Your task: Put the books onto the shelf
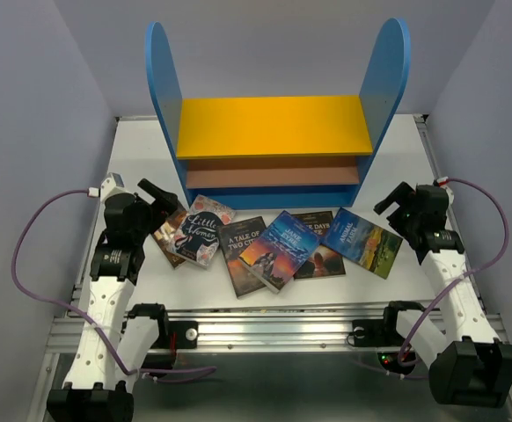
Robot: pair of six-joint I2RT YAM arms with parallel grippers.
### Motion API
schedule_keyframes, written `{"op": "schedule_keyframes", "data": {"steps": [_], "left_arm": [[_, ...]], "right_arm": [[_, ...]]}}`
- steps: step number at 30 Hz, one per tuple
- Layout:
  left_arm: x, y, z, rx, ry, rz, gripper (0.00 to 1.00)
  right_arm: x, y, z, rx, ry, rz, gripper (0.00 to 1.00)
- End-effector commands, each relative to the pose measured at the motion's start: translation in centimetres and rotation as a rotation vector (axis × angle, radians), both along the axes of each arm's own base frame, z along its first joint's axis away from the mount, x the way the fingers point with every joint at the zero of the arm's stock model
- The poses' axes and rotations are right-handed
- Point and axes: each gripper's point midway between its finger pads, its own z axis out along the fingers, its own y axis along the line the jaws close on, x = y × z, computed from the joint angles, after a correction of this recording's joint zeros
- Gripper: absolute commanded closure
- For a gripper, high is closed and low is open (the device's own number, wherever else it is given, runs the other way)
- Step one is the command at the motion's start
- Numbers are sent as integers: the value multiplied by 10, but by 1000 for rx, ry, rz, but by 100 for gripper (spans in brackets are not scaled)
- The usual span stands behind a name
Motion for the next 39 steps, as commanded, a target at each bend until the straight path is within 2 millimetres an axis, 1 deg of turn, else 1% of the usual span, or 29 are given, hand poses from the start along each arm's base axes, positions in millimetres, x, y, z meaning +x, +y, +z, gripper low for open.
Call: {"op": "schedule_keyframes", "data": {"steps": [1, 3, 4, 5, 7, 8, 9, 10, 11, 13, 14, 15, 16, 17, 18, 19, 20, 23, 24, 25, 26, 27, 29, 30, 32, 33, 34, 35, 39], "left_arm": [[1, -10, 11, -3, -52, -66, 1], [0, -16, 9, -4, -48, -103, 1], [-1, -23, 7, -16, -40, -140, 1], [-1, -25, 7, -24, -43, -149, 1], [-2, -41, 7, -34, -56, -199, 1], [-5, -56, 3, -38, -50, -253, 1], [-4, -64, 4, -44, -64, -275, 1], [-5, -74, 2, -52, -61, -304, 1], [-5, -83, -4, -54, -40, -328, 1], [-9, -103, -11, -32, -15, -377, 1], [-9, -111, -17, -25, 7, -393, 1], [-11, -118, -19, -21, 12, -419, 1], [-15, -132, -18, -22, 3, -465, 1], [-16, -139, -20, -21, 8, -490, 1], [-18, -146, -20, -23, 1, -517, 1], [-17, -153, -15, -31, -22, -537, 1], [-19, -161, -17, -34, -18, -565, 1], [-16, -172, -20, -26, -9, -607, 1], [-15, -180, -25, -15, 14, -635, 1], [-15, -185, -28, -8, 26, -654, 1], [-18, -197, -35, 5, 50, -691, 1], [-19, -203, -37, 13, 58, -712, 1], [-20, -212, -45, 31, 83, -741, 1], [-19, -215, -53, 38, 112, -751, 1], [-21, -222, -64, 35, 144, -777, 1], [-21, -224, -66, 33, 148, -784, 1], [-23, -226, -69, 30, 157, -798, 1], [-25, -227, -74, 35, 172, -808, 1], [-32, -230, -88, 38, 200, -836, 1]], "right_arm": [[5, -4, 27, -26, -74, -4, 0], [1, -7, 25, -32, -71, -26, 0], [-4, -9, 22, -29, -64, -53, 0], [-5, -8, 21, -24, -62, -47, 0], [-6, 7, 14, 32, -35, 19, 0], [-7, 16, 10, 38, -23, 89, 0], [-9, 42, 9, 124, -17, 213, 0], [-13, 55, 7, 170, -7, 276, 0], [-17, 67, -2, 211, 22, 341, 0], [-30, 94, -5, 327, 46, 470, 0], [-37, 102, -13, 355, 69, 501, 0], [-40, 104, -15, 372, 77, 505, 0], [-44, 109, -16, 379, 80, 518, 0], [-49, 120, -15, 376, 81, 558, 0], [-51, 125, -9, 373, 54, 566, 0], [-54, 130, -7, 370, 46, 574, 0], [-57, 142, -3, 386, 32, 596, 0], [-69, 159, -24, 427, 97, 613, 0], [-73, 171, -27, 444, 109, 635, 0], [-75, 176, -32, 451, 123, 636, 0], [-76, 187, -35, 481, 114, 643, 0], [-74, 188, -35, 497, 101, 629, 0], [-79, 201, -44, 511, 111, 650, 0], [-76, 208, -39, 527, 85, 653, 0], [-77, 225, -40, 537, 83, 675, 0], [-77, 230, -42, 537, 86, 678, 0], [-76, 232, -44, 534, 87, 666, 0], [-76, 234, -53, 532, 115, 655, 0], [-60, 240, -52, 562, 62, 609, 0]]}}
